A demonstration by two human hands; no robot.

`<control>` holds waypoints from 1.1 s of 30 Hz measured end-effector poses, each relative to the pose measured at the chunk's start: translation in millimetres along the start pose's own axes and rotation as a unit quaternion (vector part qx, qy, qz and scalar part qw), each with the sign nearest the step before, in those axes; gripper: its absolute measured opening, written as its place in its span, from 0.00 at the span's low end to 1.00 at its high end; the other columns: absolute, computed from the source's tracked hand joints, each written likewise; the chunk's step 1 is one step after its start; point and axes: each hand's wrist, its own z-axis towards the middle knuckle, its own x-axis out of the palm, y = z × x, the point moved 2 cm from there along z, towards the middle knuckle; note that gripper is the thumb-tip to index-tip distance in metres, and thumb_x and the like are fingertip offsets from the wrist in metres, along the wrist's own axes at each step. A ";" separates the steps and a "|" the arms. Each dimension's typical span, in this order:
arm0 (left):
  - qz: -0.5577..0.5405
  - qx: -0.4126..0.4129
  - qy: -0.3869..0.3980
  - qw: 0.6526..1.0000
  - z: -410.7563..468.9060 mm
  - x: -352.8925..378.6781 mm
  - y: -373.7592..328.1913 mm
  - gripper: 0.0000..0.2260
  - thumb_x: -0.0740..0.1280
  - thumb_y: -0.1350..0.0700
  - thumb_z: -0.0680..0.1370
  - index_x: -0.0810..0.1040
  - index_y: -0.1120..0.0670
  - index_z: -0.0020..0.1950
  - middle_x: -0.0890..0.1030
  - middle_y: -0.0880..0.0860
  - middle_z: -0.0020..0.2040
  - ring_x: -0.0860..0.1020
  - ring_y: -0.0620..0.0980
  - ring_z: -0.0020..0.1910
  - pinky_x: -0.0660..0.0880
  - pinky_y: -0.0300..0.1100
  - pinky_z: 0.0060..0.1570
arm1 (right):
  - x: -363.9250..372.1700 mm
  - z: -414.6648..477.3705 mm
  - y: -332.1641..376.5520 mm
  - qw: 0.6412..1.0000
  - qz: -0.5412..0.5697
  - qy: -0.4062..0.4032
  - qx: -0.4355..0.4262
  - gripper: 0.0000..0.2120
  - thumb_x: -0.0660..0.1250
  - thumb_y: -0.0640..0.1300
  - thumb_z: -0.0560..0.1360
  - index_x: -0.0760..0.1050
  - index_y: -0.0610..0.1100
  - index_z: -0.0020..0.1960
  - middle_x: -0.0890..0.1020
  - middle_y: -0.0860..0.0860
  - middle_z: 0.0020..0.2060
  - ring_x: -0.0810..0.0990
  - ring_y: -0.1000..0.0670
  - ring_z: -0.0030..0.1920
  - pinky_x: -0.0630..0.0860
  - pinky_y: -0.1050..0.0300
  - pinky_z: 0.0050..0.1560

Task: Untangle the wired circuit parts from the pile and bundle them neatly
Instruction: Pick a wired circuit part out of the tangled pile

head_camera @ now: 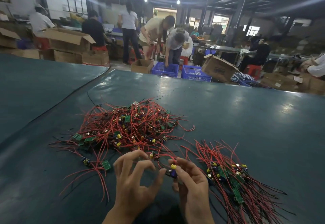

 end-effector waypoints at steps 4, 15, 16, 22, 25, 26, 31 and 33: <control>-0.064 0.031 0.049 0.996 -1.5 -0.5 2.6 0.22 0.62 0.49 0.80 0.73 0.56 0.28 0.73 0.48 0.30 0.68 0.44 0.30 0.65 0.41 0.30 | 0.1 -3.0 3.4 1.000 -0.010 0.020 -0.012 0.15 0.79 0.36 0.57 0.84 0.39 0.43 0.85 0.38 0.43 0.75 0.52 0.27 0.71 0.61 0.24; -0.165 -0.089 0.310 0.932 -12.1 13.7 -5.2 0.15 0.66 0.46 0.76 0.75 0.38 0.63 0.78 0.39 0.58 0.75 0.38 0.58 0.73 0.39 0.58 | -4.5 -1.0 5.4 0.995 0.096 0.003 0.004 0.13 0.65 0.34 0.65 0.85 0.40 0.45 0.84 0.38 0.42 0.76 0.51 0.27 0.70 0.60 0.22; -0.180 -0.094 0.309 0.929 -13.0 13.7 -6.5 0.14 0.67 0.47 0.76 0.76 0.37 0.61 0.78 0.39 0.55 0.77 0.40 0.55 0.74 0.39 0.55 | -4.9 0.0 4.1 0.997 0.073 0.000 -0.010 0.14 0.66 0.33 0.66 0.84 0.41 0.48 0.84 0.38 0.44 0.77 0.51 0.28 0.71 0.60 0.23; -0.277 -0.219 0.229 0.907 -9.4 16.4 -8.5 0.11 0.66 0.44 0.76 0.78 0.40 0.58 0.81 0.47 0.44 0.79 0.46 0.41 0.75 0.38 0.42 | -0.2 0.0 -2.6 0.993 -0.090 -0.008 -0.082 0.27 0.70 0.30 0.69 0.74 0.48 0.65 0.86 0.43 0.49 0.78 0.53 0.34 0.71 0.62 0.27; -0.299 -0.294 0.179 0.890 -7.8 15.8 -6.0 0.08 0.69 0.44 0.73 0.82 0.43 0.50 0.82 0.51 0.38 0.78 0.45 0.35 0.76 0.40 0.37 | 1.7 0.4 -7.6 0.992 -0.107 -0.012 -0.065 0.30 0.70 0.29 0.71 0.70 0.52 0.68 0.86 0.47 0.52 0.77 0.54 0.34 0.73 0.63 0.29; -0.311 -0.319 0.166 0.879 -7.7 15.7 -5.1 0.07 0.70 0.47 0.73 0.83 0.44 0.49 0.82 0.51 0.36 0.79 0.46 0.34 0.75 0.38 0.36 | 1.7 1.1 -8.9 0.992 -0.107 -0.015 -0.059 0.31 0.70 0.29 0.71 0.69 0.52 0.68 0.86 0.48 0.52 0.78 0.54 0.35 0.72 0.63 0.29; -0.390 -0.436 0.133 0.800 -11.1 18.0 -4.0 0.09 0.76 0.55 0.71 0.83 0.56 0.48 0.82 0.53 0.34 0.78 0.47 0.32 0.76 0.37 0.34 | 1.9 3.2 -13.5 0.993 -0.096 -0.055 -0.038 0.29 0.70 0.30 0.73 0.69 0.52 0.67 0.86 0.49 0.52 0.81 0.51 0.37 0.71 0.63 0.25; -0.408 -0.458 0.131 0.779 -12.6 20.1 -3.8 0.05 0.74 0.59 0.72 0.83 0.58 0.45 0.81 0.54 0.33 0.78 0.48 0.31 0.75 0.37 0.33 | -0.2 3.7 -15.3 0.993 -0.092 -0.075 -0.021 0.25 0.70 0.34 0.74 0.70 0.53 0.65 0.86 0.51 0.51 0.83 0.50 0.38 0.71 0.63 0.24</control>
